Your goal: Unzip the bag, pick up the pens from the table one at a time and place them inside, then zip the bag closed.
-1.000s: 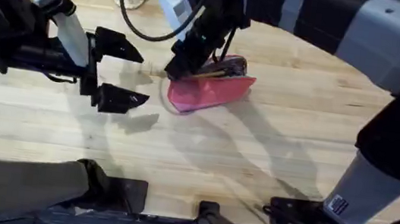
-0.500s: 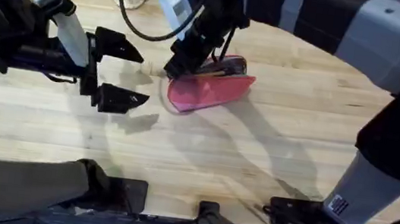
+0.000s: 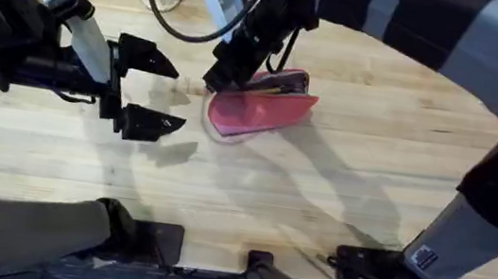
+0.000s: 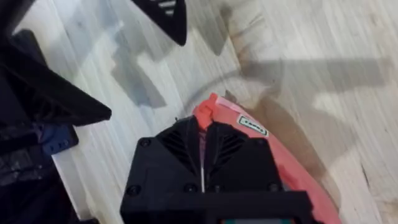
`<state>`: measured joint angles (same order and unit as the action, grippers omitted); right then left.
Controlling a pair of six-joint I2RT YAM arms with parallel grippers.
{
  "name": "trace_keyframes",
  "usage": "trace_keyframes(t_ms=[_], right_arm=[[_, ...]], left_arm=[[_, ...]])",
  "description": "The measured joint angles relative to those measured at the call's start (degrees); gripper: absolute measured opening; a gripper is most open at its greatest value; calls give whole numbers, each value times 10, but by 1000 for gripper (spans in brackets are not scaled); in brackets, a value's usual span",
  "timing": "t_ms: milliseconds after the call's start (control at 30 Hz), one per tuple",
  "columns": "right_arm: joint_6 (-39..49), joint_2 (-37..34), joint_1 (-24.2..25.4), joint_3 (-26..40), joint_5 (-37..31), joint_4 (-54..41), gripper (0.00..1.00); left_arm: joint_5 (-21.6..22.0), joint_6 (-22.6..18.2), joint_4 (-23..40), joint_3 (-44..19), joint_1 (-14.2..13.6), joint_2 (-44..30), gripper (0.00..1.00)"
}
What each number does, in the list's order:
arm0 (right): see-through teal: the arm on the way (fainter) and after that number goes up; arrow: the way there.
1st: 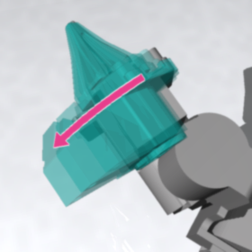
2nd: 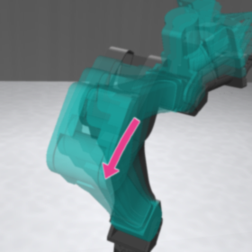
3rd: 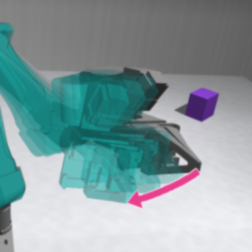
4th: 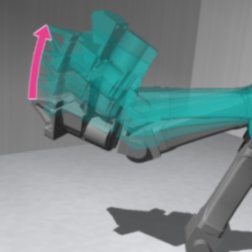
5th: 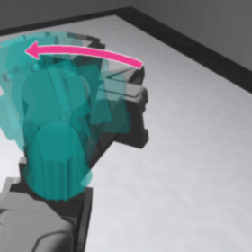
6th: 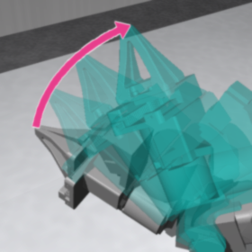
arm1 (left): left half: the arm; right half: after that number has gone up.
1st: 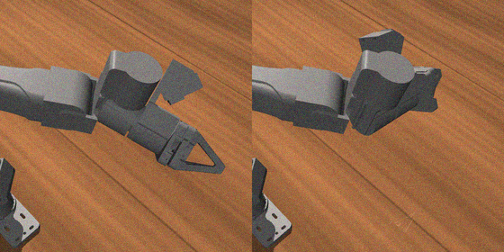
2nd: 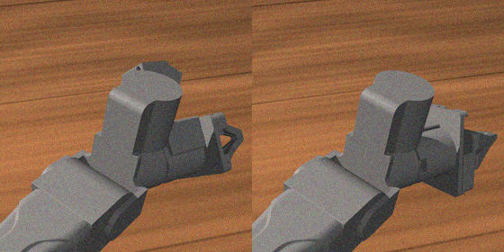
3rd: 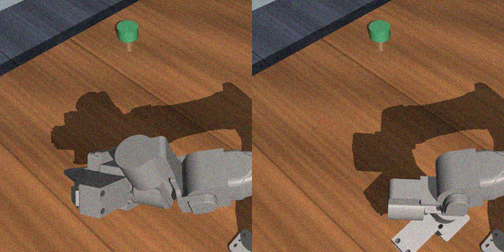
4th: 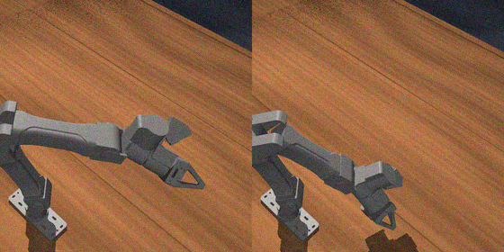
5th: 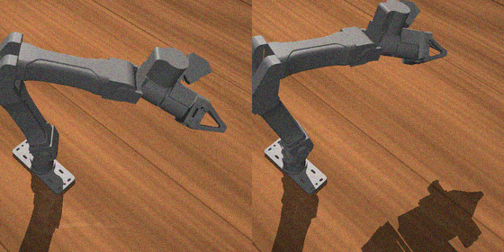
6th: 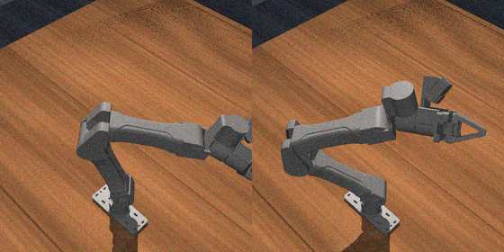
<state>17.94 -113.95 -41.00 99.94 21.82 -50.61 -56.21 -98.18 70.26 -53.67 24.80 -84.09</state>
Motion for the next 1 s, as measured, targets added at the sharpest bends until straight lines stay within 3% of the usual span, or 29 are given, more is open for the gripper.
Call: trace_keyframes(t_ms=[1000], right_arm=[[-25, 0, 2, 0, 0, 8, 31]], left_arm=[[-12, 0, -4, 0, 0, 0, 993]])
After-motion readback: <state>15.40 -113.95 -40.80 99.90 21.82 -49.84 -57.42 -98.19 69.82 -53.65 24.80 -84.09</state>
